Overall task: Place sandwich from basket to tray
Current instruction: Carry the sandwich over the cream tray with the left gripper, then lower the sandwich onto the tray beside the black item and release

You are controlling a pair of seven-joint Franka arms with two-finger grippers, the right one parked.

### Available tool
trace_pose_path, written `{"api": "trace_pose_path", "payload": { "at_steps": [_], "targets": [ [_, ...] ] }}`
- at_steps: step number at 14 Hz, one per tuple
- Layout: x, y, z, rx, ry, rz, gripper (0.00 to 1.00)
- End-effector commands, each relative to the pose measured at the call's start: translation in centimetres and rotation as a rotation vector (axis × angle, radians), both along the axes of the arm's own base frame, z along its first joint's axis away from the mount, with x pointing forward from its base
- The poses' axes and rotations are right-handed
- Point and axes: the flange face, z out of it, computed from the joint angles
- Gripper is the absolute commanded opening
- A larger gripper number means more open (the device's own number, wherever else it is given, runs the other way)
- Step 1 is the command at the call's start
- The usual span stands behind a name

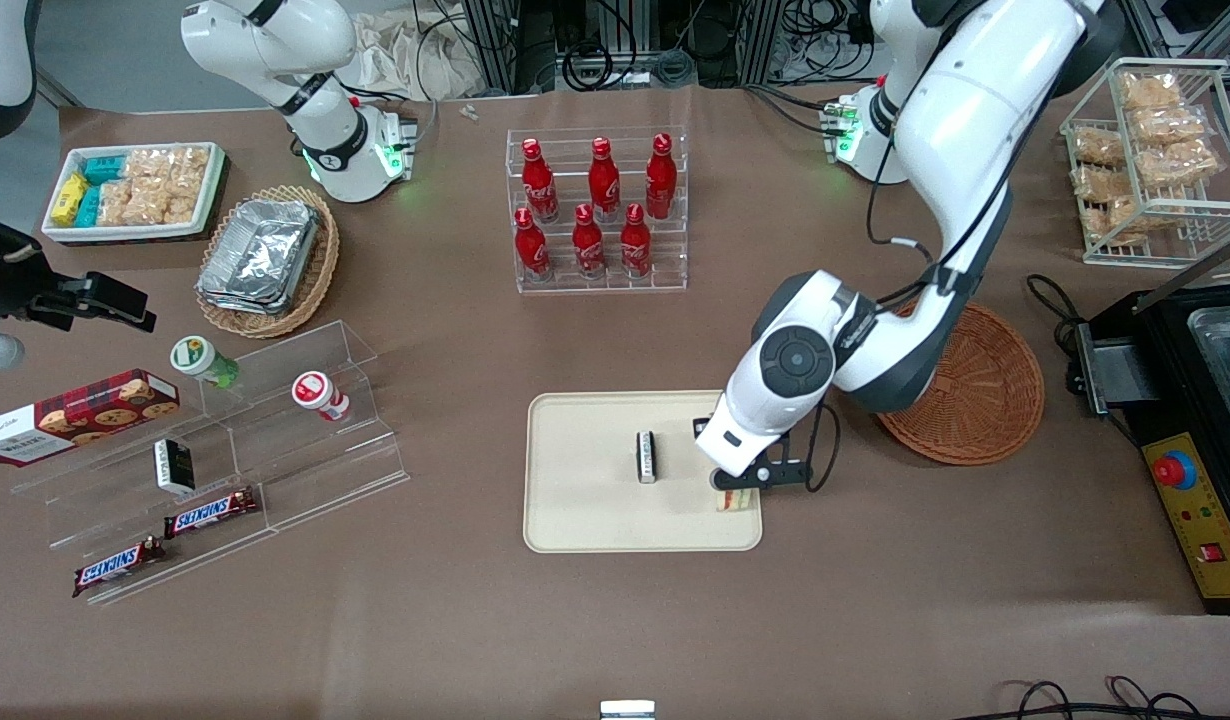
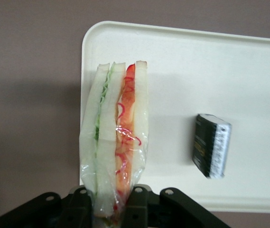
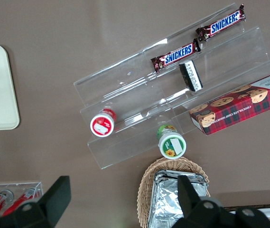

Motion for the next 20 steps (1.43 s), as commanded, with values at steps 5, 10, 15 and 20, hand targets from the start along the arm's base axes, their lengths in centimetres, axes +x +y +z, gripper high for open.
{"api": "trace_pose_path", "payload": {
  "at_steps": [5,10,15,20],
  "targets": [
    [-0.1,-0.9,-3.4,0.044,0.001,-0.028,0.0],
    [-0.2,-1.2,-3.8,0.044,0.0,0.001,1.0],
    [0.7,-0.1,2.6,0.062,-0.057,0.088,1.0],
    [1.5,8.4,15.5,0.107,-0.049,0.108,1.0]
  ]
}}
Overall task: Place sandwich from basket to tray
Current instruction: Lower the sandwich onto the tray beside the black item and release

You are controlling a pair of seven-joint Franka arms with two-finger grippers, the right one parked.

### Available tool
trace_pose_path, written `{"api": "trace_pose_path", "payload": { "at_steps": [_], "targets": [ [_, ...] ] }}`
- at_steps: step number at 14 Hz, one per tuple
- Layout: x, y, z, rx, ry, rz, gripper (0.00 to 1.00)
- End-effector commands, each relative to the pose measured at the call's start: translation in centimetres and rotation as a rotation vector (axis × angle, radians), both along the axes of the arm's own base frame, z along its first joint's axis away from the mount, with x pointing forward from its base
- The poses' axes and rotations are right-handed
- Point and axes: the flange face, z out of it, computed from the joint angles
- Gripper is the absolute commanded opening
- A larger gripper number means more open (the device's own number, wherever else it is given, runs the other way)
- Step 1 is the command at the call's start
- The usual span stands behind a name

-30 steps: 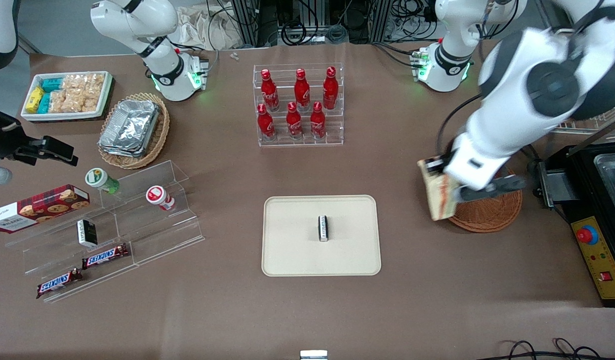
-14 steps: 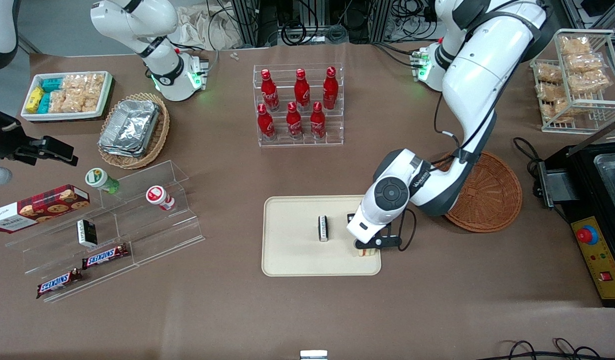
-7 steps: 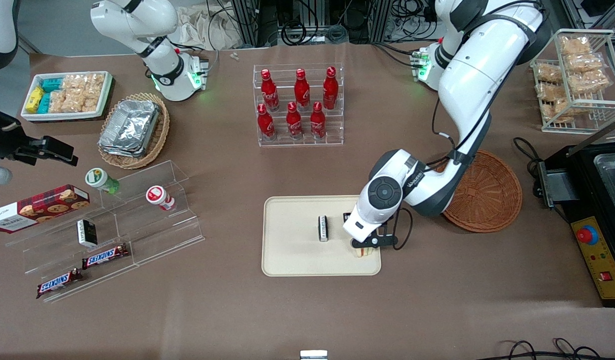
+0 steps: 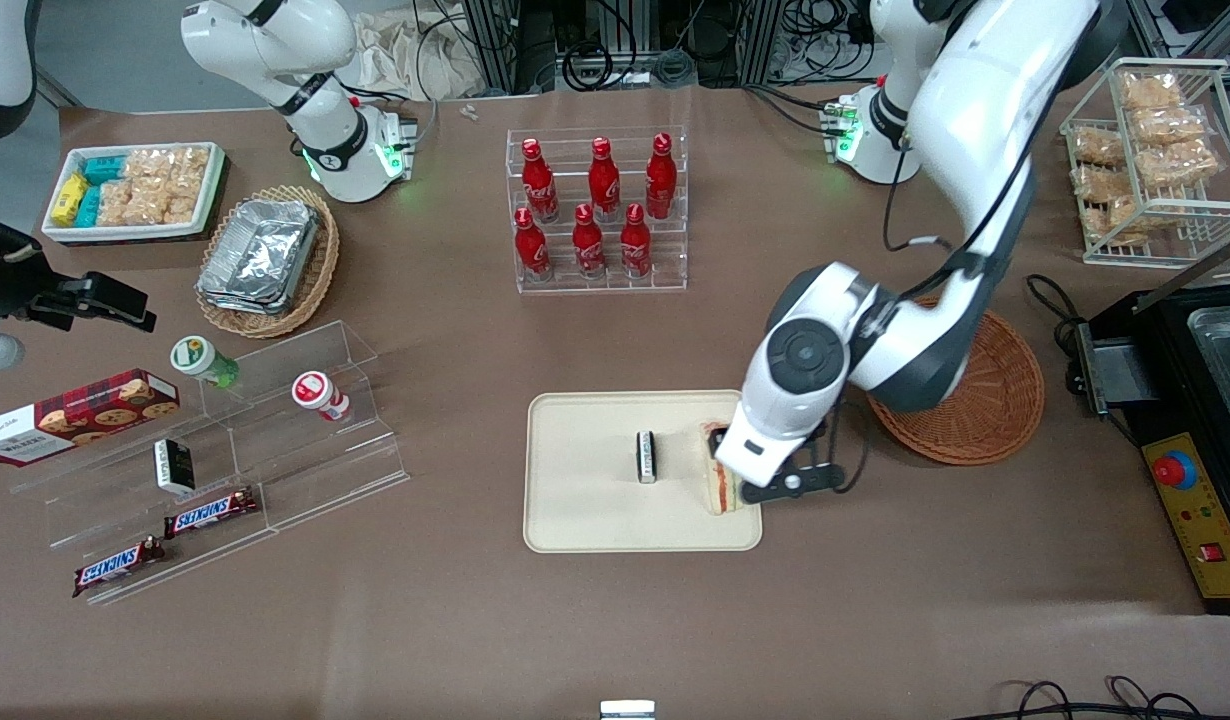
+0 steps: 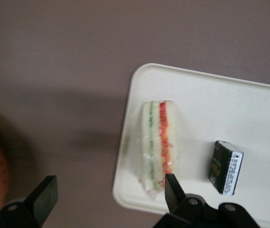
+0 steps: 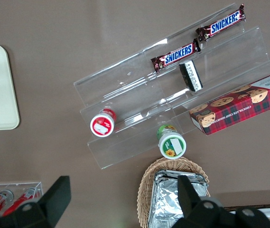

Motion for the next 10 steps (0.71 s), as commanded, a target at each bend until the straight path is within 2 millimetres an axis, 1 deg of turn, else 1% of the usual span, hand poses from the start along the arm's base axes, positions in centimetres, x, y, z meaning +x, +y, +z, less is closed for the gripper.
{"api": "trace_pose_path", "payload": {
  "at_steps": [1,2,3,4,5,7,8,9,10],
  "targets": [
    [0.1,8.2,7.5,-0.037,0.027,-0.023,1.0],
    [0.2,11.9,9.7,-0.075,0.046,-0.049,1.0],
    [0.1,15.3,11.5,-0.093,0.05,-0.076,1.0],
    [-0.2,18.7,13.0,-0.09,0.05,-0.123,1.0],
    [-1.0,21.2,13.9,-0.084,0.048,-0.167,1.0],
    [-2.8,24.4,15.0,-0.078,0.039,-0.231,1.0],
    [-3.1,25.7,15.5,-0.076,0.035,-0.273,1.0],
    [-3.1,26.7,15.5,-0.074,0.038,-0.313,1.0],
    [-2.8,29.3,15.2,-0.074,0.043,-0.294,1.0]
  ]
}}
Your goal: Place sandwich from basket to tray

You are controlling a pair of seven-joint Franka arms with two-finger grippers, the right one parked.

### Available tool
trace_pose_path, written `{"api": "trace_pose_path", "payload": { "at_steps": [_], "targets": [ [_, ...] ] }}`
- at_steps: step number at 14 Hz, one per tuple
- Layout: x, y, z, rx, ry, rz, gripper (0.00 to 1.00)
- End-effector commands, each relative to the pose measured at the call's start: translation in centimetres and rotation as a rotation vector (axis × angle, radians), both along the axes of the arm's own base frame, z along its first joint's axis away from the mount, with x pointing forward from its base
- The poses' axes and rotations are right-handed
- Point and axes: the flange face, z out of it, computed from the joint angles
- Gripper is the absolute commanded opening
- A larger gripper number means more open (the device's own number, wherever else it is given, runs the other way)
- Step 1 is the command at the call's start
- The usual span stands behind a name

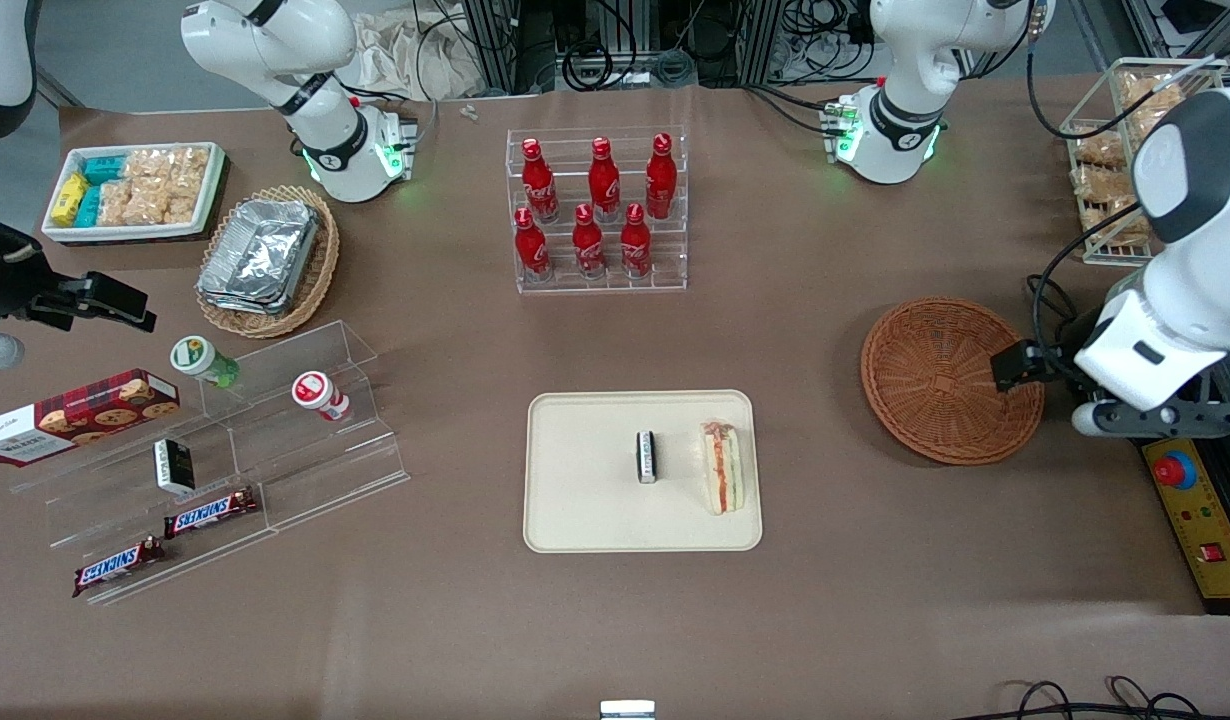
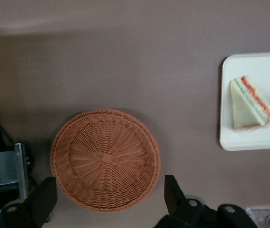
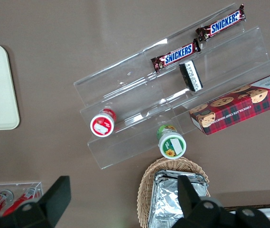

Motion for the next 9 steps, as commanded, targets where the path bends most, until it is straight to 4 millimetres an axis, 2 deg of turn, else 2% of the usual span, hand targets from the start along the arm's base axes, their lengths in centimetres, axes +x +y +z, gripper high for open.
{"api": "trace_pose_path", "payload": {
  "at_steps": [1,2,3,7,9],
  "targets": [
    [-0.5,3.4,-0.6,-0.026,0.009,-0.022,1.0],
    [-0.5,2.3,-0.5,-0.027,0.005,-0.047,1.0],
    [-0.5,2.9,-0.4,-0.021,0.003,-0.041,1.0],
    [0.8,1.4,-1.0,-0.02,0.002,-0.049,1.0],
    [1.2,0.7,-0.4,-0.002,-0.014,-0.061,1.0]
  ]
}}
